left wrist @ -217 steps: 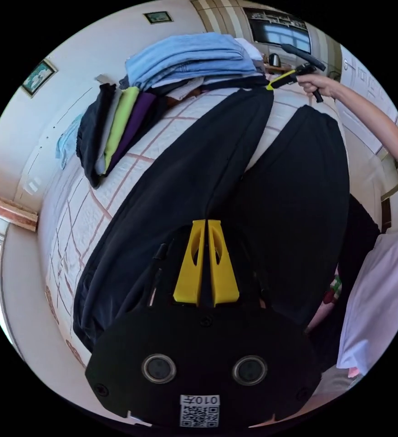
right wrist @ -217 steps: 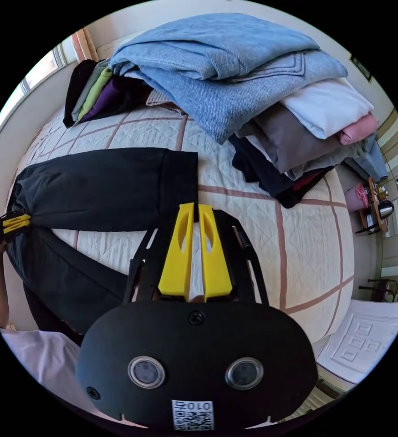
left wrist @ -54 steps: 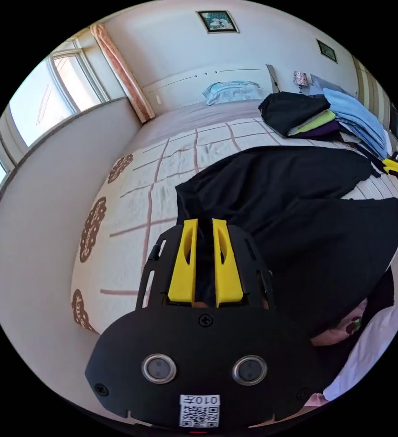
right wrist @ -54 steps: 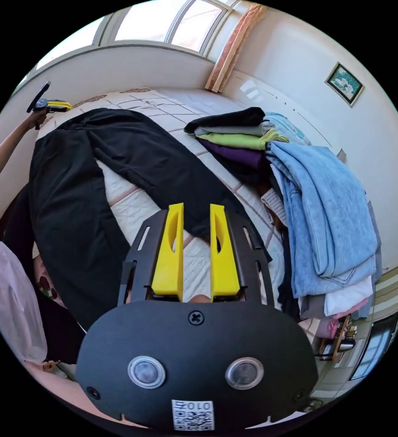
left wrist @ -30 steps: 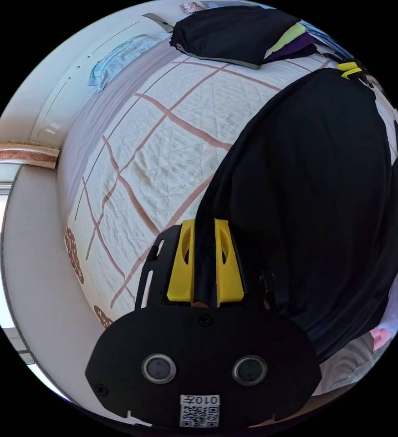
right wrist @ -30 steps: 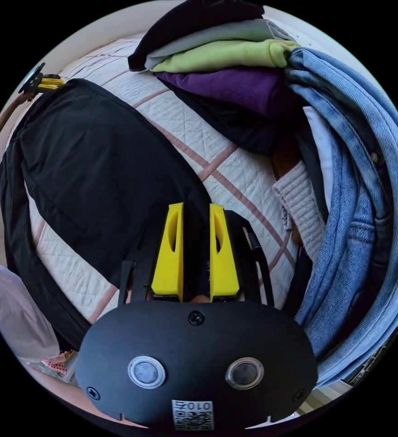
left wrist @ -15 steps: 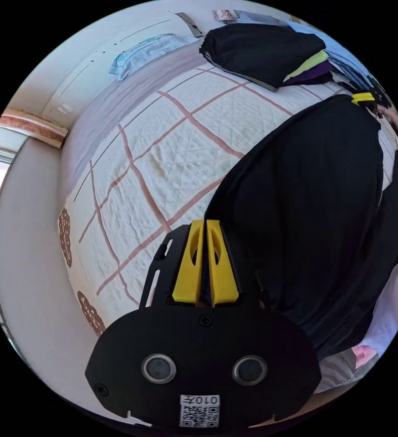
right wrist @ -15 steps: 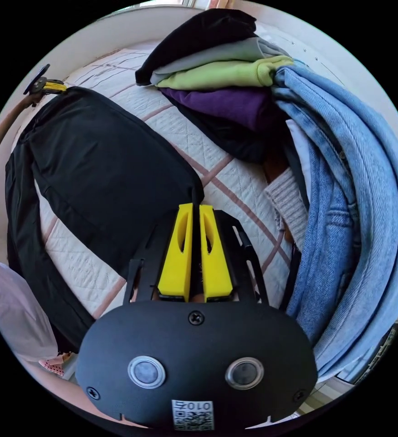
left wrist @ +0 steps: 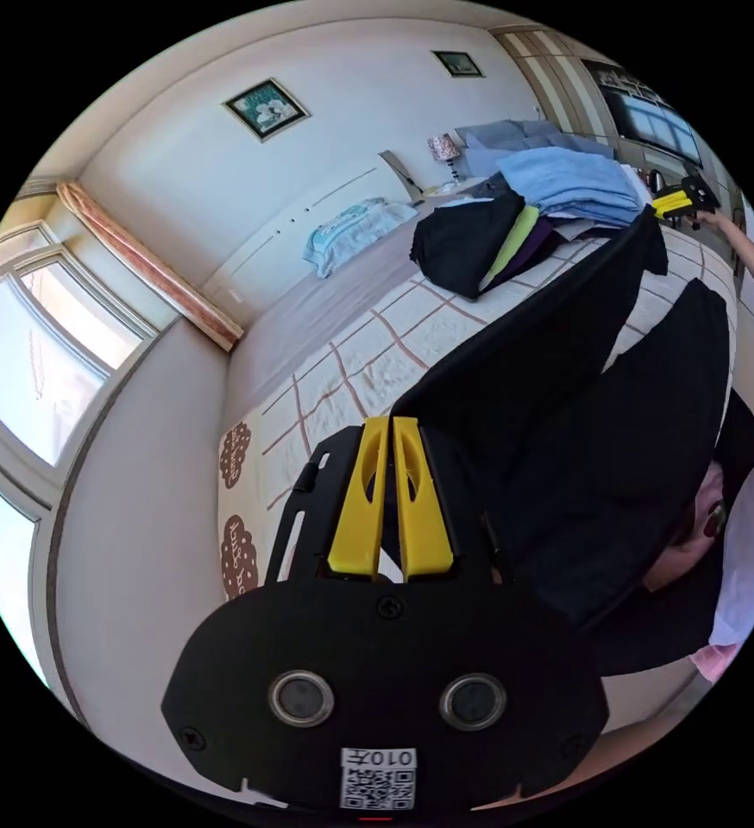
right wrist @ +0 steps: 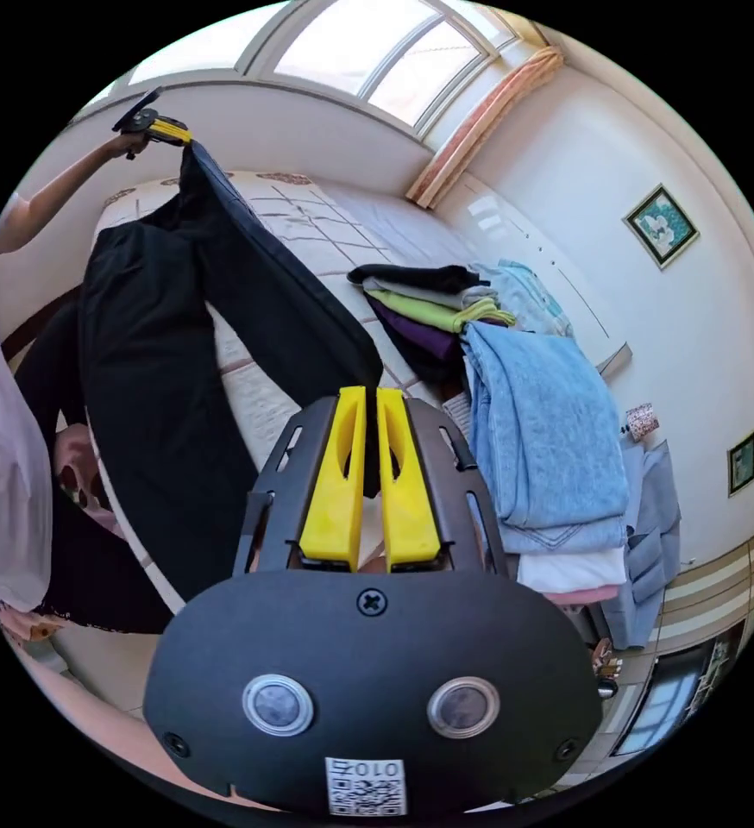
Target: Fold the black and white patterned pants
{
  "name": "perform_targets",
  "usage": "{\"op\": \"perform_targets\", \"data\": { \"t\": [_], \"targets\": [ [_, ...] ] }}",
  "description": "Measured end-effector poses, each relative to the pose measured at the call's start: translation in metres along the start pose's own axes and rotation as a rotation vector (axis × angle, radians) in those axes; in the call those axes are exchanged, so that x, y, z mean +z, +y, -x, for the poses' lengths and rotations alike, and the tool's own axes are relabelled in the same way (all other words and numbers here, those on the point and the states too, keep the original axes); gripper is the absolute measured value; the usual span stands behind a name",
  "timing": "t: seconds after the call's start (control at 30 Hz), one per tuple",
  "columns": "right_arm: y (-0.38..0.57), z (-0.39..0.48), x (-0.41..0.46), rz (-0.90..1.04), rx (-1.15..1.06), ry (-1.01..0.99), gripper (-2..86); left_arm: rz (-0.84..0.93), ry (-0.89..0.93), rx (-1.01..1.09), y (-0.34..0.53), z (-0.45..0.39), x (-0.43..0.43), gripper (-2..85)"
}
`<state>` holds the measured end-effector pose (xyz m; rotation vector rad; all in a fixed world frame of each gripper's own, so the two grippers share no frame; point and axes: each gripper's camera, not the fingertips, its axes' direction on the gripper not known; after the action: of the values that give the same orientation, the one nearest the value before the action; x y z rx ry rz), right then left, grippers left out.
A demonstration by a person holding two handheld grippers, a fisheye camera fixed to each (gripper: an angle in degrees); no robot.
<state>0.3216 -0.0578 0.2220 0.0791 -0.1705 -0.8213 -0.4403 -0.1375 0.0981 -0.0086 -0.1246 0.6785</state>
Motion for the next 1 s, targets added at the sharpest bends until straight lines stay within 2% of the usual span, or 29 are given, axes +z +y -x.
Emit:
{"op": "perform_targets", "data": {
  "t": [0.07, 0.13, 0.2, 0.3, 0.47, 0.7, 0.77, 0.87, 1.0],
  "targets": [
    [0.034, 0.029, -0.011, 0.004, 0.007, -0.084, 2.1, 0.012, -0.013, -0.015, 0.035, -0.029, -0.025, -0.3],
    [0.074, 0.069, 0.004, 0.118, 0.016, -0.190, 2.1, 0.086, 0.036, 0.006, 0.069, -0.062, -0.024, -0.3],
    [0.093, 0.096, 0.020, 0.208, 0.007, -0.239, 2.2, 0.221, 0.131, 0.010, 0.113, -0.100, -0.002, -0.3],
    [0.107, 0.124, 0.036, 0.287, -0.013, -0.236, 2.3, 0.333, 0.197, -0.013, 0.154, -0.125, 0.018, -0.3],
    [0.117, 0.119, 0.031, 0.276, 0.044, -0.234, 2.4, 0.320, 0.229, -0.068, 0.173, -0.124, 0.013, -0.3],
    [0.117, 0.081, -0.041, 0.076, 0.116, -0.017, 2.4, 0.203, 0.164, -0.101, 0.172, -0.115, -0.036, -0.3],
    [0.126, 0.083, -0.038, 0.128, 0.087, -0.036, 2.3, 0.224, 0.197, -0.076, 0.179, -0.126, -0.038, -0.3],
    [0.155, 0.090, -0.015, 0.201, 0.099, -0.172, 2.4, 0.301, 0.274, -0.044, 0.203, -0.145, -0.021, -0.3],
    [0.178, 0.095, -0.003, 0.228, 0.146, -0.211, 2.5, 0.287, 0.298, -0.092, 0.215, -0.142, -0.017, -0.3]
  ]
}}
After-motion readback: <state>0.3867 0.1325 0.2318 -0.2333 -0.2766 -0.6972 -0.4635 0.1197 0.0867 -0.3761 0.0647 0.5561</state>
